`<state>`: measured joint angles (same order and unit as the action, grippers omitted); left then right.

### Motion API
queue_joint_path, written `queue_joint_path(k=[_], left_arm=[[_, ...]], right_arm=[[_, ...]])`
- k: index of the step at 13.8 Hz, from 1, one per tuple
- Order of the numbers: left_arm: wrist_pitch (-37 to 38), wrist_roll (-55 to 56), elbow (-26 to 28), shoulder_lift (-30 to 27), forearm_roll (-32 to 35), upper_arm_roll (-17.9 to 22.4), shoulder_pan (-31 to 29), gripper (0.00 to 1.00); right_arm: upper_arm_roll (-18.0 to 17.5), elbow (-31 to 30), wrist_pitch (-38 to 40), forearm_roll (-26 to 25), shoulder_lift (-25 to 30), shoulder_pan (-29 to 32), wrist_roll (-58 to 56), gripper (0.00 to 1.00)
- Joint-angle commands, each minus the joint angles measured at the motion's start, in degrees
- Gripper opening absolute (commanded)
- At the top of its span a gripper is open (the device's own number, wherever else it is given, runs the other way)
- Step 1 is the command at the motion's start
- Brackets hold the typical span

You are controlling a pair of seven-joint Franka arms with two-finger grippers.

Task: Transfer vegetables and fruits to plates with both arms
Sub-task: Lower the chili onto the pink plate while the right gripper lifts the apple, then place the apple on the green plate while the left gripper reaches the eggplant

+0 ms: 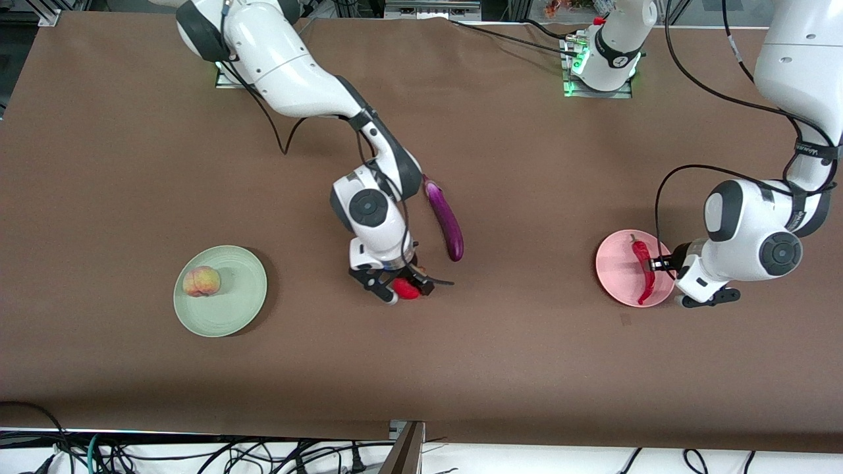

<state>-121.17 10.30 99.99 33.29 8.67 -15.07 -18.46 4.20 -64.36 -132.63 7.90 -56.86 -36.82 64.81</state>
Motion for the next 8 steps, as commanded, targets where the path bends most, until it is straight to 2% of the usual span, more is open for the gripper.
queue_joint_path(k=[1,3,4,6,8], left_arm=[[2.50,0.15,0.82,-6.11,-0.65,-2.93,-0.44,1.00],[6.54,5.31,0.91,-8.32,-6.79,-6.44,-0.26,1.00],[8.74,8.91,0.99,-8.76,-7.52,-8.72,0.00,1.00],[9.64,19.52,2.05,-8.85,-7.70,-14.95,0.09,1.00],[5.71,28.69,2.05,-7.36,-7.70,-20.06,1.22,1.00]], right_arm=[[-1.92,-0.85,13.22,0.89,7.18,7.71,-14.30,0.10],[0.00,-3.55,21.76,0.72,10.69,10.36,-28.96,0.10],[3.06,-7.67,21.80,0.72,13.07,10.98,-36.35,0.10],[7.90,-16.37,18.83,0.72,17.29,11.07,-47.36,0.14],[11.16,-24.54,13.39,0.89,19.76,11.42,-54.76,0.18]])
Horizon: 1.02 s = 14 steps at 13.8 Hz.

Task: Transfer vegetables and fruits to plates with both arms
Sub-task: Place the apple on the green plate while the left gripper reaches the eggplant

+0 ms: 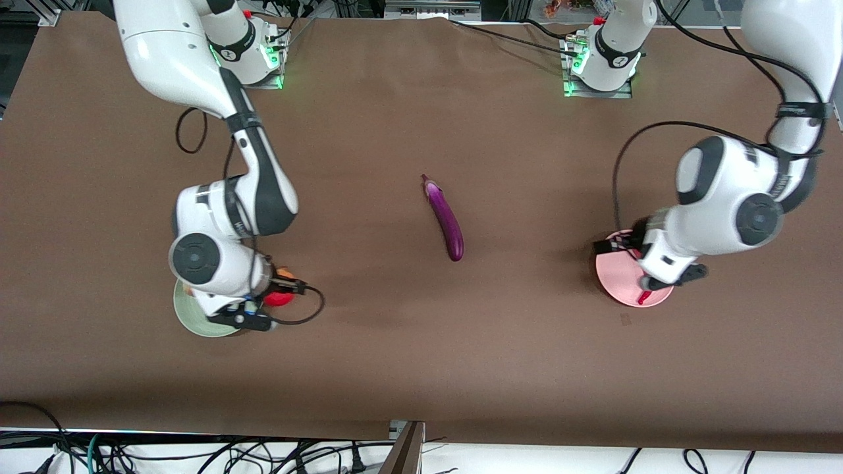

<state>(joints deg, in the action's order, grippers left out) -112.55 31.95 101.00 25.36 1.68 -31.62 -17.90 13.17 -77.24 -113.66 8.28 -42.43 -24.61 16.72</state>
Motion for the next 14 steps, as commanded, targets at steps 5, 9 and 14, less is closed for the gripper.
queue_joint_path(k=[5,9,14], left_arm=[[-20.23,21.99,1.47,6.26,-0.19,-3.97,11.82,1.00],[-26.66,27.35,2.27,10.05,0.25,-3.19,18.59,1.00],[-31.32,36.58,2.18,15.06,8.59,4.27,29.83,1.00]], right_arm=[[2.13,-17.86,-15.10,0.86,3.85,5.43,-15.55,0.56],[2.13,-15.84,-12.66,3.85,5.15,5.62,-15.93,1.00],[2.30,-12.85,1.30,2.79,15.94,5.09,-13.73,1.00]])
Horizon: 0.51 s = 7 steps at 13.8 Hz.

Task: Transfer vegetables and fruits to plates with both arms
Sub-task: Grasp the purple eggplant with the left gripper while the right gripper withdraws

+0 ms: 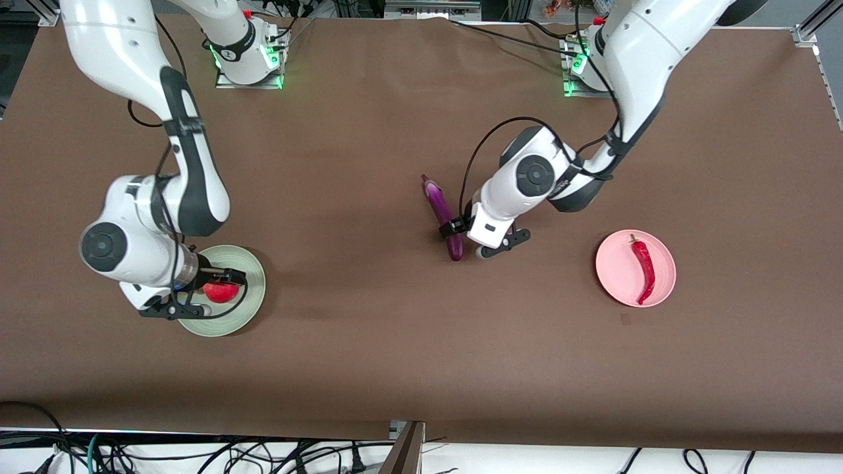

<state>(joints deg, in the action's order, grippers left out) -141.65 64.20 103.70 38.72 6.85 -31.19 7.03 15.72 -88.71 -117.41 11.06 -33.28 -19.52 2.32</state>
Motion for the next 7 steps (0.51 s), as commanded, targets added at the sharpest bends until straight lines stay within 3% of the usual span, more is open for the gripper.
queue_joint_path(k=[1,2,3,5,6,7], left_arm=[[-3.18,5.32,-0.52,2.76,3.52,4.90,6.66,1.00],[-3.19,5.50,-0.61,2.85,3.52,5.70,7.98,1.00],[-3.19,5.50,-0.69,2.94,3.52,5.79,8.26,0.84],[-3.11,5.41,-0.52,3.03,3.52,5.79,8.52,0.07],[-2.84,5.41,-0.61,3.12,3.52,5.79,8.44,0.00],[-2.67,5.33,-0.61,3.03,3.52,5.79,8.26,0.00]], right_arm=[[-0.16,-1.38,7.78,-0.51,9.61,0.01,0.76,1.00],[-0.25,-1.38,9.81,-2.08,12.60,0.01,0.76,1.00],[-0.34,-1.38,12.18,-3.49,15.67,0.01,0.84,1.00],[-0.34,-1.38,17.19,-4.11,21.04,0.01,0.85,1.00],[-0.43,-1.38,19.74,-5.33,23.59,0.01,0.85,1.00],[-0.60,-1.73,22.90,-6.22,26.92,0.01,1.11,1.00]])
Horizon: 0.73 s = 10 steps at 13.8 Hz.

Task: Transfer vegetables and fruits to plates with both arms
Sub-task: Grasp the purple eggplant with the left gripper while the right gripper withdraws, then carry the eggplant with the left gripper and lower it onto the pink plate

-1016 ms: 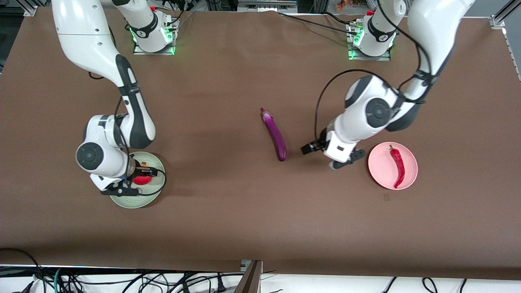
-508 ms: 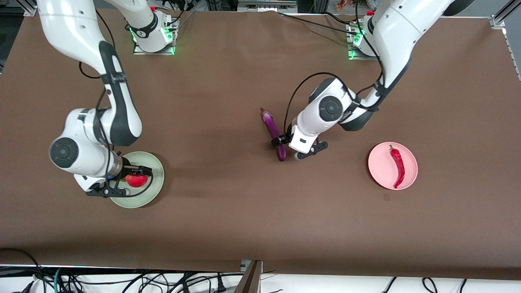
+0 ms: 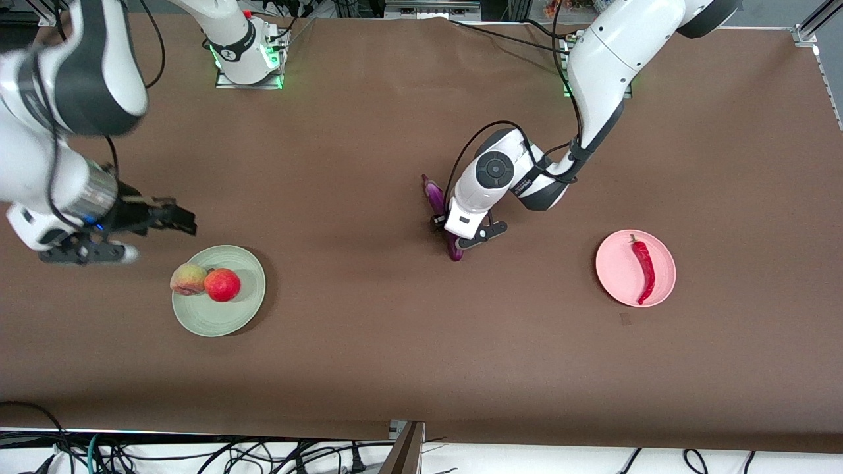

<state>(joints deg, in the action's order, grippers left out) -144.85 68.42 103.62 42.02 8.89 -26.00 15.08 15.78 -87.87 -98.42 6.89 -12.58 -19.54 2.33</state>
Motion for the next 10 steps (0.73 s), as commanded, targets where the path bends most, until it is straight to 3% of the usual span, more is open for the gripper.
queue_joint_path(k=[1,3,5,7,10], left_arm=[[0.62,1.11,-0.61,-0.36,1.49,0.60,-0.23,0.00],[3.24,0.67,-1.23,-1.32,1.49,0.78,-1.71,0.00],[11.65,-2.47,-2.28,-4.73,1.75,0.43,-5.66,0.00],[22.98,-10.71,-3.86,-7.73,1.66,0.25,-9.44,0.00],[36.63,-26.97,-7.55,-9.41,1.66,0.43,-18.13,0.00]], right_arm=[[-0.66,-3.44,5.94,-2.22,8.60,0.03,1.45,1.00],[-0.66,-5.03,6.75,-3.53,10.73,0.03,2.77,1.00],[-0.75,-5.30,6.49,-5.03,10.73,0.03,2.77,1.00],[-2.76,-5.30,6.75,-8.28,11.17,-0.14,2.85,1.00],[-2.77,-3.98,6.05,-10.05,10.65,-0.14,2.06,1.00]])
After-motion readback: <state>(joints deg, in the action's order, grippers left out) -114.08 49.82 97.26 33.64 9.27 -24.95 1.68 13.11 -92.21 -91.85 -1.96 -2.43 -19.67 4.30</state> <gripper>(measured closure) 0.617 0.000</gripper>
